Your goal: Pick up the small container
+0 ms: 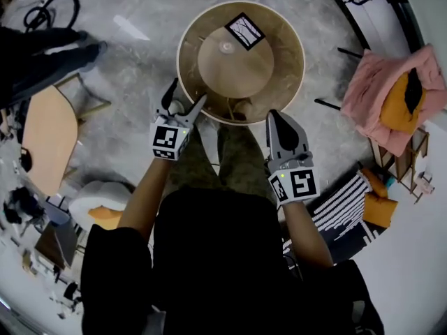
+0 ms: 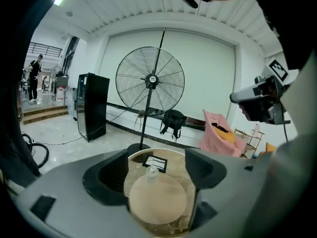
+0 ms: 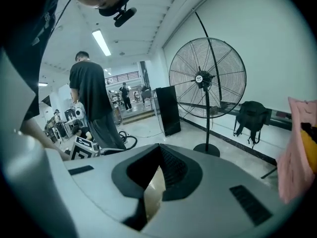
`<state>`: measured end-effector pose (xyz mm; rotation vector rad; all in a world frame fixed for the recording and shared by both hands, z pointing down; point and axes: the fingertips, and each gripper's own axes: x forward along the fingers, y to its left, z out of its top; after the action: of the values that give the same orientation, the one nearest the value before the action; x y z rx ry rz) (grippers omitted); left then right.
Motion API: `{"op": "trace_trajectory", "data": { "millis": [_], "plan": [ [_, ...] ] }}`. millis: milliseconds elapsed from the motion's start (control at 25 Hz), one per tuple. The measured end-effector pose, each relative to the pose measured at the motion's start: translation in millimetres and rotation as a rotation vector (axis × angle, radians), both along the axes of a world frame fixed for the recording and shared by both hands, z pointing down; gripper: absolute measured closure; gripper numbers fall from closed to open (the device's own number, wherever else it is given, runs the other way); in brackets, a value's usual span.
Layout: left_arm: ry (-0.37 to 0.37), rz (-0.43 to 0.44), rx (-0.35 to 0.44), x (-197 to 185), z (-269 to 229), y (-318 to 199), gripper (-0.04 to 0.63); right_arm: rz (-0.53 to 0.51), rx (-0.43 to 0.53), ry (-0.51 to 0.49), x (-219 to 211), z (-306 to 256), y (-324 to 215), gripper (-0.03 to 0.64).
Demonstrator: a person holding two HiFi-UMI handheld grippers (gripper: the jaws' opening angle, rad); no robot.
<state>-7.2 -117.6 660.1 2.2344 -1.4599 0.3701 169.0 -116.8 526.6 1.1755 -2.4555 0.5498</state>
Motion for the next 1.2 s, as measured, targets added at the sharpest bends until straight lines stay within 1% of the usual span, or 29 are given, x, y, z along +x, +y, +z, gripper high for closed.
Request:
{"op": "trace_trajectory", "data": {
  "millis": [80,280,360,480,640,720,800,920,1040,1200],
  "plan": [
    [-0.010,-0.005,-0.009,-1,18,-6,0.236,-0.001,-0.007,0.007,2,15,-4,0.595],
    [-0.010,-0.016,-0.023,3,65,-29,0.235,0.052,-0.069,0.028,3,57,-8,0.595],
    [-0.015,-0.012,-0.021,9,92,-46,0.235,0.041,-0.079,0.044,0,81,-6,0.595],
    [-0.007,-0.008,-0.032,22,137,-71,0.235,-0.005,-0.118,0.063,-8,124,2,0.595],
    [-0.013,0.021,-0.073,40,194,-91,0.235,-0.075,-0.131,0.069,-19,151,5,0.595],
    [-0.015,0.043,-0.083,52,222,-102,0.235,-0.064,-0.129,0.065,-15,161,-4,0.595],
    [-0.017,0.061,-0.083,63,244,-113,0.235,-0.032,-0.138,0.067,-8,174,-10,0.595],
    [-0.048,0.089,-0.081,74,271,-126,0.235,-0.004,-0.176,0.076,1,200,-10,0.595],
    [-0.050,0.075,-0.109,76,298,-136,0.235,-0.024,-0.212,0.087,5,219,-3,0.595],
    [-0.038,0.045,-0.130,77,321,-144,0.235,-0.055,-0.270,0.078,3,229,9,0.595]
  ]
}}
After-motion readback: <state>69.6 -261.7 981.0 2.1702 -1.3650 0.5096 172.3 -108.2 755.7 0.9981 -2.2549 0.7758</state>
